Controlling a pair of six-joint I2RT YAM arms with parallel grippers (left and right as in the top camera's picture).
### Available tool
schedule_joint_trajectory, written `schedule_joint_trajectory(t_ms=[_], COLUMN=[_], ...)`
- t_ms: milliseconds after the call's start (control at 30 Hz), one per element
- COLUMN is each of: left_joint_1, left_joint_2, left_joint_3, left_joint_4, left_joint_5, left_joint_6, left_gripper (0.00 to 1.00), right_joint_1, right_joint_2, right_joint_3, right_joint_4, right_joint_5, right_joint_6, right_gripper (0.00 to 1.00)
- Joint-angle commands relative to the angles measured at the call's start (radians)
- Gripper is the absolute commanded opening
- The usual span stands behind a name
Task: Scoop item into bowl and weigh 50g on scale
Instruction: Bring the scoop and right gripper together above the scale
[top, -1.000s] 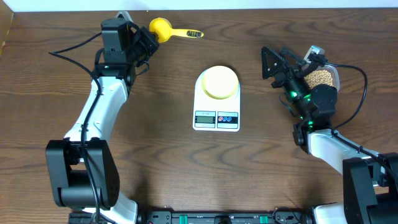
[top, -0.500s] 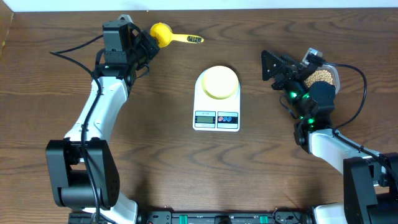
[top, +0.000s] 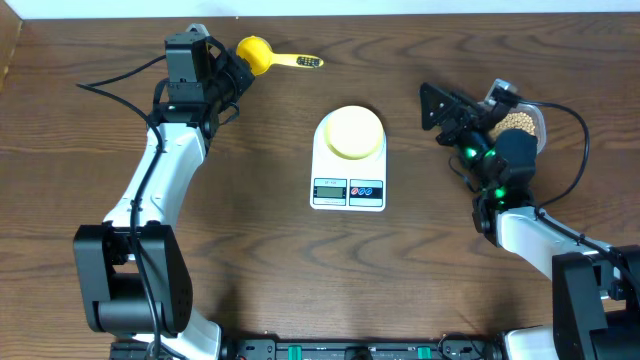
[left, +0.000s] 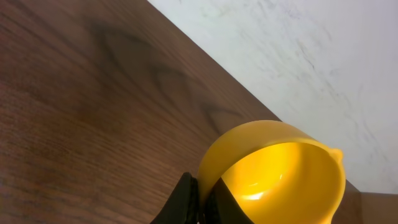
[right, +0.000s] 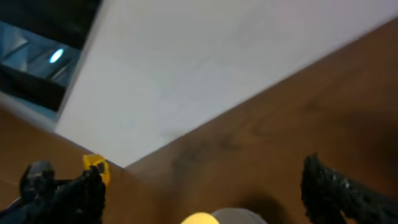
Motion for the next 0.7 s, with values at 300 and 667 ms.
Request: schedule_joint_trajectory(t_ms=[300,667], left_joint_1=[0.003,0.003], left_joint_2=[-0.020,-0.020], left_joint_3=[0.021,0.021], left_joint_4=[-0.058,-0.073], left_joint_5=[-0.004,-0.007], left_joint_6=[0.057,0.084], left_gripper=[0.08,0.08], right_joint_1=[0.020,0.028], right_joint_2=[0.002,0.002], right_joint_3=[0.016,0.016], right_joint_4=[-0.135,-0.073], right_joint_5=[0.003,-0.008], right_joint_6=[-0.067,-0.062], right_gripper=[0.99,0.99])
